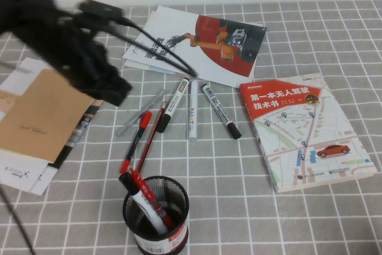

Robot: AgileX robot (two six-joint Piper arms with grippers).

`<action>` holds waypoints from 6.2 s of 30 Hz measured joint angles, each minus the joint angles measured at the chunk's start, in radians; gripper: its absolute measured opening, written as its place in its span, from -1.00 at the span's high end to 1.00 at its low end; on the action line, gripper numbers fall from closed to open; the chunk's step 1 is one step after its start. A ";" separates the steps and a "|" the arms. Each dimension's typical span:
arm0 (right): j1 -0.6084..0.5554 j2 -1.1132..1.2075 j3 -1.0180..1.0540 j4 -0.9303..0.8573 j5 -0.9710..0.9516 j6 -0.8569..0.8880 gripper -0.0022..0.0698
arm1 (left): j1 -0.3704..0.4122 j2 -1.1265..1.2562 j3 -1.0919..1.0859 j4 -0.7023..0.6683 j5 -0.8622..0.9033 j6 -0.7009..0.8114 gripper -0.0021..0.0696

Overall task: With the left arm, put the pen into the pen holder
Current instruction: Pick up the pen on the table, then place the pen onto the pen holder

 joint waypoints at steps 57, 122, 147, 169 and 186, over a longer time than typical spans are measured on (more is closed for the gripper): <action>0.000 0.000 0.000 0.000 0.000 0.000 0.98 | -0.059 0.486 -0.343 0.236 0.016 -0.075 0.81; 0.000 0.000 0.000 0.000 0.000 0.000 0.98 | -0.623 -1.036 1.328 -0.228 -1.566 -0.099 0.81; 0.000 0.000 0.000 0.000 0.000 0.000 0.98 | -0.642 -0.633 1.414 0.181 -2.043 -0.528 0.81; 0.000 0.000 0.000 0.000 0.000 0.000 0.98 | -0.642 -0.439 1.414 0.104 -2.177 -0.540 0.81; 0.000 0.000 0.000 0.000 0.000 0.000 0.98 | -0.642 -0.349 1.412 0.104 -2.215 -0.574 0.72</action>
